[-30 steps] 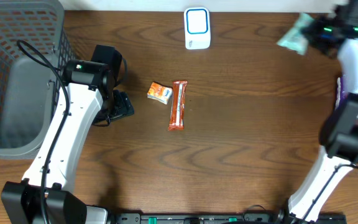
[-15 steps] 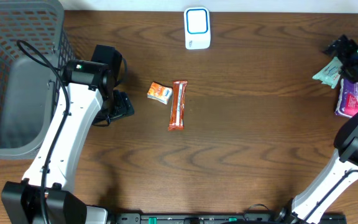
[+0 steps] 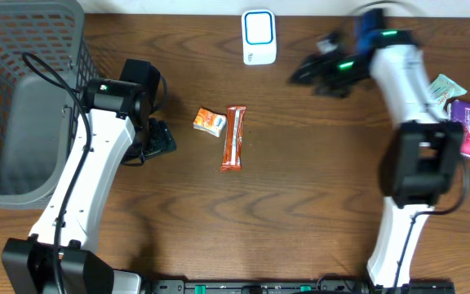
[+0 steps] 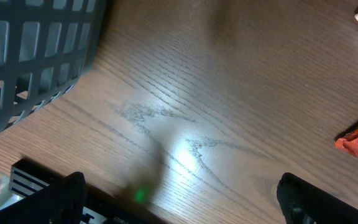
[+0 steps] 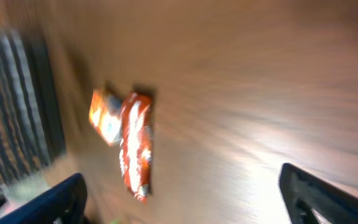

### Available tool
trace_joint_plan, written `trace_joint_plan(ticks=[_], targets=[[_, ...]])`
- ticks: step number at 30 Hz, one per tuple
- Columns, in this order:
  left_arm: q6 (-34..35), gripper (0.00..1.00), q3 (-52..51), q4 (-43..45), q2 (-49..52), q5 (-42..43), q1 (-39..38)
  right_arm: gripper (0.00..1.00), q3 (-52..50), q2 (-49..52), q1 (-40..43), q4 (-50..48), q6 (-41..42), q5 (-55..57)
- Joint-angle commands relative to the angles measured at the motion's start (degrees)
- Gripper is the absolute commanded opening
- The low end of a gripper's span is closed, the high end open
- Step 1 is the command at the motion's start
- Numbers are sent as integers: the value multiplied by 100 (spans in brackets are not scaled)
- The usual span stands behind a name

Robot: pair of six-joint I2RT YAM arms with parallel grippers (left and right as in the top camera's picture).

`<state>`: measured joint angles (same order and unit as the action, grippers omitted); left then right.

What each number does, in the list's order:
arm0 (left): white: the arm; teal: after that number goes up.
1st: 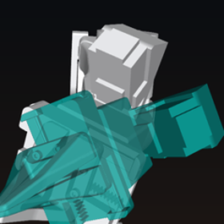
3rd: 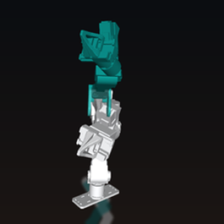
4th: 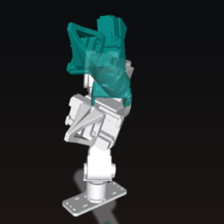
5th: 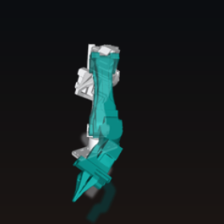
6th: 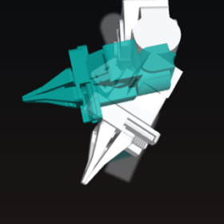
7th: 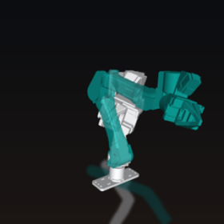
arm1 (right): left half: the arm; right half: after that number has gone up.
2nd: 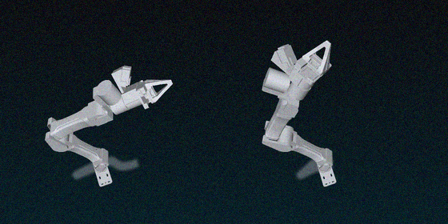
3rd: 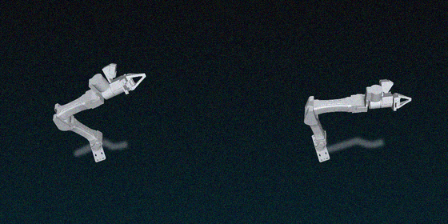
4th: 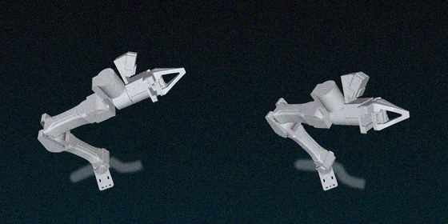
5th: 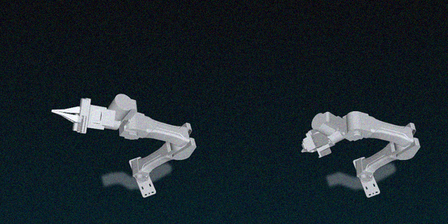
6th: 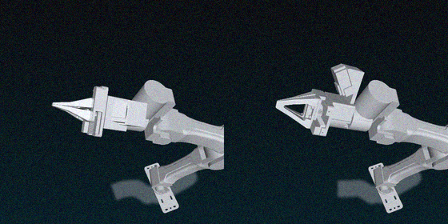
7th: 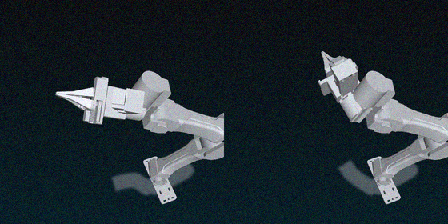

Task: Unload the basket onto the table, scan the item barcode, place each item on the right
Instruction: 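Carry the green pouch to the right table edge and release, then reach the right gripper to the orange-red bar and grasp it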

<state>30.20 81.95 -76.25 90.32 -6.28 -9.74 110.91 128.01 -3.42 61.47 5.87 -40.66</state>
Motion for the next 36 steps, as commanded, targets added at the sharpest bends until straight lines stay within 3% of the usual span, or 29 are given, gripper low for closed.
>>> trace_joint_plan(ticks=[1,3,10,16,19,33,36], targets=[[68,98,-20,-20,-20,-15,31,78,-332,-103,-1128,-170,302,772],[68,98,-20,-20,-20,-15,31,72,-339,-103,-1582,-203,682,1405],[70,98,-20,-20,-20,-15,31,73,-330,-160,-3150,-251,1993,3823],[68,98,-20,-20,-20,-15,31,64,-385,-157,-3930,-201,3117,5497],[70,98,-20,-20,-20,-15,31,59,-433,-133,-4183,-345,3484,5718],[68,98,-20,-20,-20,-15,31,58,-1744,-131,-4264,-1563,3696,5821],[68,98,-20,-20,-20,-15,31,44,-1816,-131,-4194,-1523,3687,5823]])
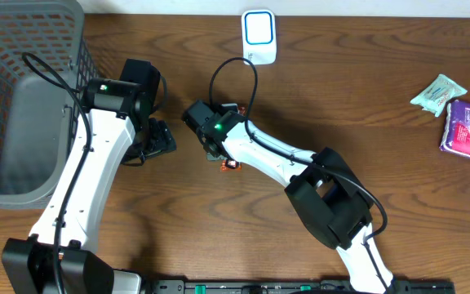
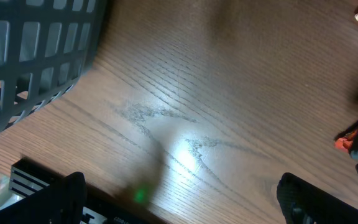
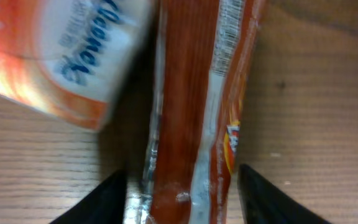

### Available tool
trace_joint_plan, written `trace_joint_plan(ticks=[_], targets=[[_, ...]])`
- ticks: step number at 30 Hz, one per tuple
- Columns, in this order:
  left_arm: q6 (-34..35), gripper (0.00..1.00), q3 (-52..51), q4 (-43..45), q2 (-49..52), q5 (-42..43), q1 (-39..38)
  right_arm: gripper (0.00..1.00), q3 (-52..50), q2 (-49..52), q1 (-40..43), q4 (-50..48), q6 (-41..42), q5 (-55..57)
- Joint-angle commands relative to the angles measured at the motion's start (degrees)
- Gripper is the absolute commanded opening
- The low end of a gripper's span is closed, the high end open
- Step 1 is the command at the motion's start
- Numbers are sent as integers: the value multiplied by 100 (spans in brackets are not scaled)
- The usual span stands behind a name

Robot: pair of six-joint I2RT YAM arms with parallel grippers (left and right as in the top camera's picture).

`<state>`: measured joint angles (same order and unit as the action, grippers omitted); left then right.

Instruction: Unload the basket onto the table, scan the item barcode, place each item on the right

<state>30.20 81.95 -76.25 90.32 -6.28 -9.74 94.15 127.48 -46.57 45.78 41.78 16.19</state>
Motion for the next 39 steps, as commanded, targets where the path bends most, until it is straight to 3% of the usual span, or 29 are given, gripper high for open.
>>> trace_joint_plan(ticks=[1,2,4,10,17,24,26,28,32,35,39], targets=[[68,98,-20,-20,-20,-15,31,36,-140,-79,144,79,76,153],[70,98,-20,-20,-20,-15,31,20,-133,-90,203,144,35,149],[68,98,-20,-20,-20,-15,31,1,-109,-188,372,186,-122,-232],[68,98,-20,-20,-20,-15,31,1,-109,-774,1246,149,-1163,-2367],[70,98,-20,-20,-20,-15,31,1,-306,-826,2511,133,-3008,-6297],[70,98,-20,-20,-20,-15,31,1,-2031,-811,3388,-1285,-3014,-8664],[70,98,-20,-20,-20,-15,31,5,-2516,-811,3571,-1757,-2697,-8675],[68,98,-20,-20,-20,-15,31,22,-2833,-811,3759,-2022,-2702,-8459],[68,98,-20,-20,-20,-15,31,45,-2859,-833,4212,-1569,-2570,-7053],[70,98,-20,-20,-20,-15,31,51,-2573,-946,4496,-1038,-2575,-6253],[70,98,-20,-20,-20,-15,31,52,-2079,-1263,4531,-299,-2887,-5587]])
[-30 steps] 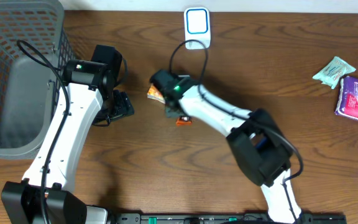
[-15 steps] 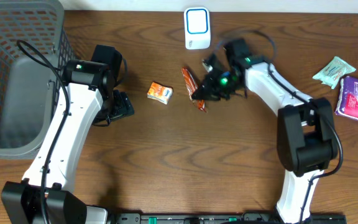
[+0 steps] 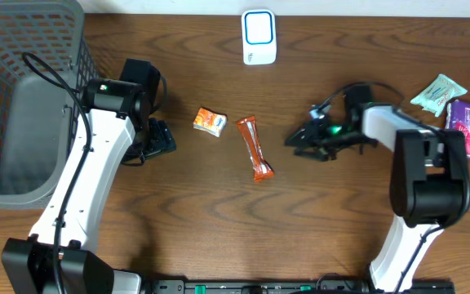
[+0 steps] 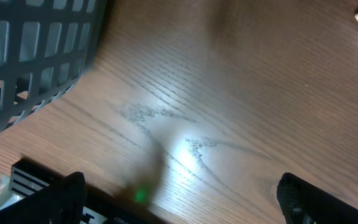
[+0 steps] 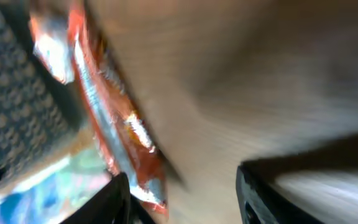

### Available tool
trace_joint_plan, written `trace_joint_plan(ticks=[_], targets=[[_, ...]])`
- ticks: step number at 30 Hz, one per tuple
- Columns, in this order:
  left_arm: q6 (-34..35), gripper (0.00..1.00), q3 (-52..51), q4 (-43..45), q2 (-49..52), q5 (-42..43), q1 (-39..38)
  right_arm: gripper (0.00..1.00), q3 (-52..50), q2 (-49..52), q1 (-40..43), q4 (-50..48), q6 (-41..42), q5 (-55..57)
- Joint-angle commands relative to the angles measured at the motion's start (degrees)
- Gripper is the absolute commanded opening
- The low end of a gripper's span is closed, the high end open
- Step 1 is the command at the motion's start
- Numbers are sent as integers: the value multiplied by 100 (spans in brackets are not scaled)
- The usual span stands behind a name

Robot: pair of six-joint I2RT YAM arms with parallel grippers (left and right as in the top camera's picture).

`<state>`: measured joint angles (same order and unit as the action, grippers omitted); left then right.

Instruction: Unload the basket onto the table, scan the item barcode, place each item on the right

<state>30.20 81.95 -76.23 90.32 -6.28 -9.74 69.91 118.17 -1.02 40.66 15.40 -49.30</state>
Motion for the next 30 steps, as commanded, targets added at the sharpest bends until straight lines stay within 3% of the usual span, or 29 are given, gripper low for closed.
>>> trace_joint_plan(ticks=[1,9,18,30], targets=[[68,98,-20,-22,-20,-15,31,51,444,-442,-83,328,-332,1093],[70,98,-20,-22,-20,-15,31,52,667,-1467,-1517,424,-382,3145],[70,98,-20,-22,-20,-15,31,51,636,-1104,-3495,262,494,5952],[68,98,-20,-22,-20,-15,31,45,713,-782,-4164,262,789,6590]])
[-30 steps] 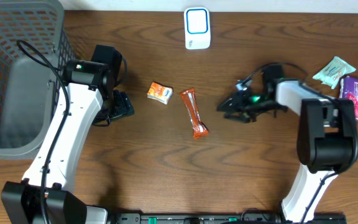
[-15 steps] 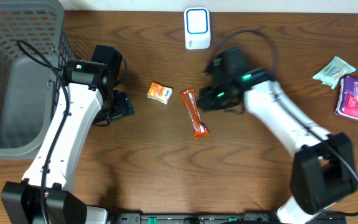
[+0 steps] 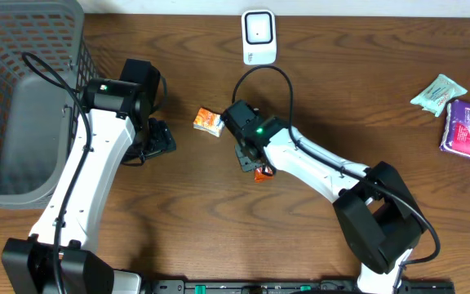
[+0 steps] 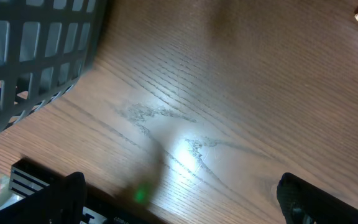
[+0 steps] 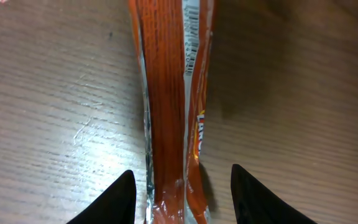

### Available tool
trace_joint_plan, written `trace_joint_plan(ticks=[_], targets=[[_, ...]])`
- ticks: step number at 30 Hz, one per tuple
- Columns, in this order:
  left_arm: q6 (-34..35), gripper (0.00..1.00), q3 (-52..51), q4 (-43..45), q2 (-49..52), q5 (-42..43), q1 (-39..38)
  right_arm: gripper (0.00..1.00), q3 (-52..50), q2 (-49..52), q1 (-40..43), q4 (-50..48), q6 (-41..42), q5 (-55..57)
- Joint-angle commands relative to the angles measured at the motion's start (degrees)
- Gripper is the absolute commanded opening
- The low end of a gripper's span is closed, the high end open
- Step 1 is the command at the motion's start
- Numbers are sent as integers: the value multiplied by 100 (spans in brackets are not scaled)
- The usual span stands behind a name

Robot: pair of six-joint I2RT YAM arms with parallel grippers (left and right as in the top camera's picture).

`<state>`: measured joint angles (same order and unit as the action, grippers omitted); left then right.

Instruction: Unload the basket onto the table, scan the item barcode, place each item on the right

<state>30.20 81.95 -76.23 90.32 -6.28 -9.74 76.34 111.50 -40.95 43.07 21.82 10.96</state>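
Observation:
An orange snack bar (image 5: 169, 93) lies flat on the table, its barcode (image 5: 191, 28) showing along the seam. My right gripper (image 5: 182, 183) is open, low over the bar, one finger on each side of its near end and apart from it. In the overhead view the right gripper (image 3: 248, 152) covers most of the bar; only its end (image 3: 261, 173) shows. The white scanner (image 3: 258, 37) stands at the table's back edge. My left gripper (image 3: 157, 139) is open over bare wood beside the basket, nothing between its fingers (image 4: 297, 196).
A small orange and white pack (image 3: 208, 122) lies just left of the right gripper. A grey mesh basket (image 3: 23, 98) fills the far left. A green packet (image 3: 439, 90) and a purple pouch (image 3: 467, 131) lie at the right edge.
My right gripper was off to the right of the snack bar; now it is directly over the bar with its open fingers on either side. The bar and the left arm have not moved.
The bar first lay straight beside the small pack, with my right gripper back near the scanner. Then the gripper was down on the bar. Afterwards the bar lay tilted, further right and apart from the pack, the gripper off right. Now the gripper straddles it.

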Motion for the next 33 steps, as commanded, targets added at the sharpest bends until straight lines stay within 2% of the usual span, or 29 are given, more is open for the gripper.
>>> trace_joint_plan(ticks=[1,8,17,23,30,32,33], targets=[[68,98,-20,-22,-20,-15,31,45,155,-175,-273,85,127,826],[68,98,-20,-22,-20,-15,31,45,332,-166,-785,225,129,1725],[70,98,-20,-22,-20,-15,31,43,28,17,-920,-87,435,1707],[68,98,-20,-22,-20,-15,31,40,-503,31,-962,-708,396,1679],[70,98,-20,-22,-20,-15,31,40,-1047,195,-1001,-1314,-26,1799],[68,98,-20,-22,-20,-15,31,36,-1051,299,-992,-1342,-22,1810],[68,98,-20,-22,-20,-15,31,31,-1049,326,-977,-1355,15,1803]])
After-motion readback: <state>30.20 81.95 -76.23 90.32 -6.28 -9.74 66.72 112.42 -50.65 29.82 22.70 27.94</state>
